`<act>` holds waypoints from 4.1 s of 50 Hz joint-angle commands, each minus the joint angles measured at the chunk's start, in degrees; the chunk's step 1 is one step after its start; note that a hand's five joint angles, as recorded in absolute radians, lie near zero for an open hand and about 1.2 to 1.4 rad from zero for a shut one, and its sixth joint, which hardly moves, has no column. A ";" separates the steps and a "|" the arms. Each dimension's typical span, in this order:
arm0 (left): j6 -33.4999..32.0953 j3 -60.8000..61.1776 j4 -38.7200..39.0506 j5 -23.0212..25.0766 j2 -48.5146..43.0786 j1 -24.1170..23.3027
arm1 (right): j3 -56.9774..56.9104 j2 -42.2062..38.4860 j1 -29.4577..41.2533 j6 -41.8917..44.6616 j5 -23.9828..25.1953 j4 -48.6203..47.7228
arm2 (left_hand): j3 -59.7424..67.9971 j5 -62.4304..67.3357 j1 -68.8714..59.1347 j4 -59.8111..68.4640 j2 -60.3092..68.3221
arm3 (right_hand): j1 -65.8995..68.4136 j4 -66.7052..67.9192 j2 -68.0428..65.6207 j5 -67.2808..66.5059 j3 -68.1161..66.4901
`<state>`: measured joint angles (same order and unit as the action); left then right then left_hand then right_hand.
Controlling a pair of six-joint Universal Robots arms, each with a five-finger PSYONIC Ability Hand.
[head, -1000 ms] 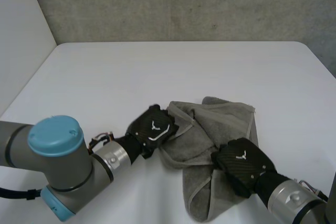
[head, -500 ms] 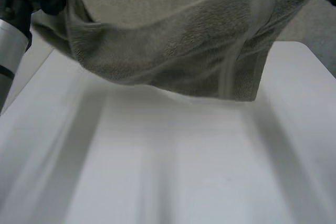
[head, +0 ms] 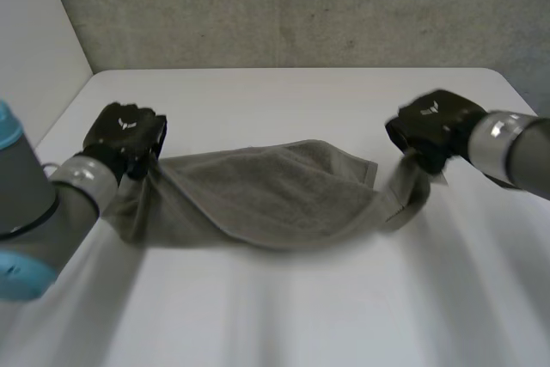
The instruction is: Fold the towel.
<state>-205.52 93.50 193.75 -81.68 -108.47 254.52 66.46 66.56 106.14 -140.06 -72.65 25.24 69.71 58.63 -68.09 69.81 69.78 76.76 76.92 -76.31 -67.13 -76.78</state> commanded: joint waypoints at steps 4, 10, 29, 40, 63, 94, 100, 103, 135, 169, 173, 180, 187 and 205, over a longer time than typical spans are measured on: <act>1.17 -28.94 11.36 -3.64 -9.13 -0.17 | -30.64 -10.31 4.17 -10.05 -8.38 -23.25 | 10.29 11.37 -11.91 10.19 10.22 | 3.24 3.08 -3.69 -2.87 -3.22; 9.51 -38.91 19.46 -12.34 -5.28 -0.43 | -35.35 -7.16 3.99 -14.97 -10.23 -35.69 | 10.29 11.37 -11.91 10.19 10.22 | 3.24 3.08 -3.69 -2.87 -3.22; 15.42 5.26 15.68 -15.35 2.92 0.45 | 2.41 0.32 1.45 -6.74 -0.39 -19.18 | 10.29 11.37 -11.91 10.19 10.22 | 3.24 3.08 -3.69 -2.87 -3.22; 14.63 19.44 16.22 -12.71 -0.52 0.18 | 24.60 2.79 -3.92 3.30 -0.39 -20.40 | 10.29 11.37 -11.91 10.19 10.22 | 3.24 3.08 -3.69 -2.87 -3.22; 5.49 20.68 19.20 -2.79 11.88 2.29 | 42.18 10.61 -10.68 -5.75 0.40 -38.24 | -45.37 -44.28 43.74 -45.47 -45.43 | 3.24 3.08 -3.69 -2.87 -3.22; 5.40 -3.39 6.30 4.52 -16.06 -2.28 | 45.08 7.53 -11.56 -5.14 2.07 -41.06 | -52.77 -51.69 51.14 -52.87 -52.84 | 3.24 3.08 -3.69 -2.87 -3.22; 5.75 -6.57 5.58 3.28 -17.83 -2.36 | 45.16 7.44 -11.56 -5.14 2.07 -41.06 | -52.10 -51.01 50.47 -52.20 -52.16 | 3.24 3.08 -3.69 -2.87 -3.22; 5.84 -8.51 5.49 2.41 -18.97 -2.80 | 45.16 7.44 -11.56 -5.14 2.07 -41.15 | -51.93 -50.84 50.30 -52.03 -51.99 | 3.24 3.08 -3.69 -2.87 -3.22; 6.54 -17.65 3.47 -2.08 -26.88 -6.58 | 45.08 5.95 -11.56 -4.17 1.90 -42.02 | -50.42 -49.33 48.79 -50.51 -50.48 | 3.24 3.08 -3.69 -2.87 -3.22; -4.44 4.48 7.86 -15.36 -4.75 5.27 | 45.25 6.65 -11.56 -4.17 1.90 -41.85 | -48.40 -47.31 46.77 -48.49 -48.46 | 3.24 3.08 -3.69 -2.87 -3.22; -4.97 8.02 8.66 -11.48 -1.92 7.83 | 45.34 6.74 -11.56 -4.17 2.07 -41.76 | -48.40 -47.31 46.77 -48.49 -48.46 | 3.24 3.08 -3.69 -2.87 -3.22; -4.71 14.87 8.66 -0.42 2.56 9.42 | 45.43 6.74 -11.48 -4.17 1.99 -41.76 | -49.07 -47.98 47.44 -49.16 -49.13 | 3.24 3.08 -3.69 -2.87 -3.22; -2.61 16.72 8.48 0.21 2.82 4.50 | 45.87 6.83 -11.48 -4.17 1.81 -41.85 | -51.75 -50.67 50.12 -51.85 -51.82 | 3.24 3.08 -3.69 -2.87 -3.22; 3.55 14.79 8.92 0.38 -3.94 -1.84 | 45.96 7.00 -11.48 -4.17 1.90 -41.85 | -52.10 -51.01 50.47 -52.20 -52.16 | 3.24 3.08 -3.69 -2.87 -3.22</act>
<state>-201.48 109.14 202.60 -81.37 -109.53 253.11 112.41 73.49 94.66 -144.23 -70.82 -16.62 15.85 5.64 -15.93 15.85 15.83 76.85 76.91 -76.31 -67.49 -77.16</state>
